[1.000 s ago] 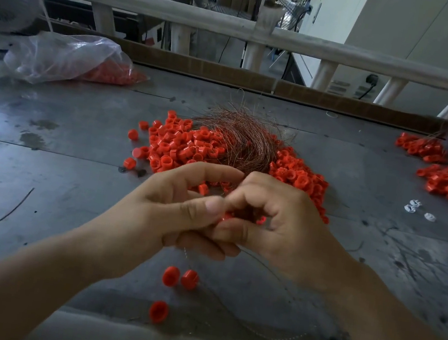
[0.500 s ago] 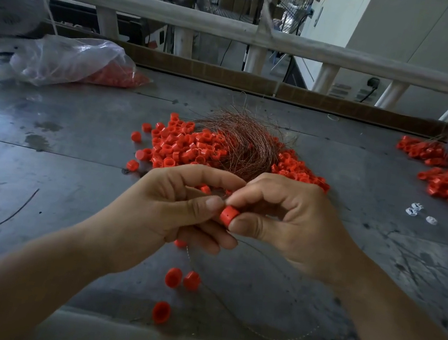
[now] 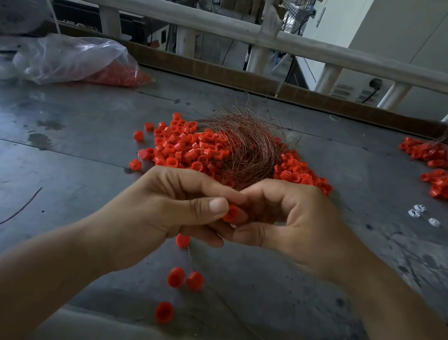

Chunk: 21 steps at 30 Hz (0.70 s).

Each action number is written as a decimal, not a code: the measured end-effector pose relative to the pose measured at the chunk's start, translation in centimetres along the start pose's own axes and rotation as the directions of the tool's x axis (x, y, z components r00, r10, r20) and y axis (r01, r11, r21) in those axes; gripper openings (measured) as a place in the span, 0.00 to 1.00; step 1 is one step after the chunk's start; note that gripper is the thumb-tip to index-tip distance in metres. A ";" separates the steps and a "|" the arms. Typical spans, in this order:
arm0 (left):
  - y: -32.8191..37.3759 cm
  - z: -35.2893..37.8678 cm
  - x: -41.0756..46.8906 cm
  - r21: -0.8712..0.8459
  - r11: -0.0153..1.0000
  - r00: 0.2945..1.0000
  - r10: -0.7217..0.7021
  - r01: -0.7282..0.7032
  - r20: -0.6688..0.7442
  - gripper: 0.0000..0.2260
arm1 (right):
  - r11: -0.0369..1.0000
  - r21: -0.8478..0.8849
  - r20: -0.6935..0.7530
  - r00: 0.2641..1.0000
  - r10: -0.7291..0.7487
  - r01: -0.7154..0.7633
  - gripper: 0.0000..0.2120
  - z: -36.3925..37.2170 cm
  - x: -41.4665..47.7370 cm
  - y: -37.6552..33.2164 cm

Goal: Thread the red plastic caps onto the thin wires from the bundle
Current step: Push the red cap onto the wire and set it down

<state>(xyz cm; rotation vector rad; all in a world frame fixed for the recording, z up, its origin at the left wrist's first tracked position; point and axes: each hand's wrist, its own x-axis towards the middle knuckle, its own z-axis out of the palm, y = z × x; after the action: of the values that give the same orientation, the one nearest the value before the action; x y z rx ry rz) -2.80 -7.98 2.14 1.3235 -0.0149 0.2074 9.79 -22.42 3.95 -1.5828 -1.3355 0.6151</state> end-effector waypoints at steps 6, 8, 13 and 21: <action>0.0 -0.2 0.2 -0.031 0.999 1.000 -0.021 0.022 0.022 0.13 | 0.991 -0.115 0.024 0.998 0.066 -0.062 0.10 -0.6 -0.2 -0.1; 0.0 -0.5 0.1 -0.063 0.998 1.000 -0.017 0.018 0.022 0.13 | 0.982 -0.164 0.047 0.994 0.101 -0.092 0.07 -0.7 -0.2 -0.1; 0.5 -0.6 0.2 -0.072 0.997 1.000 -0.023 0.023 0.012 0.09 | 0.944 -0.310 0.046 0.990 0.136 -0.115 0.06 -0.7 0.0 -0.3; 0.3 -3.4 1.5 0.831 0.479 0.746 0.435 0.282 -0.504 0.08 | 0.850 -0.515 0.162 0.961 0.226 -0.113 0.04 0.4 -0.2 0.0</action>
<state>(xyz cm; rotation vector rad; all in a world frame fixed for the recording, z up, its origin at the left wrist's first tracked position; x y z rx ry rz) -1.74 -4.37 1.79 2.2414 0.7704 0.8853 9.38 -22.50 3.71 -2.1250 -1.6214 0.5887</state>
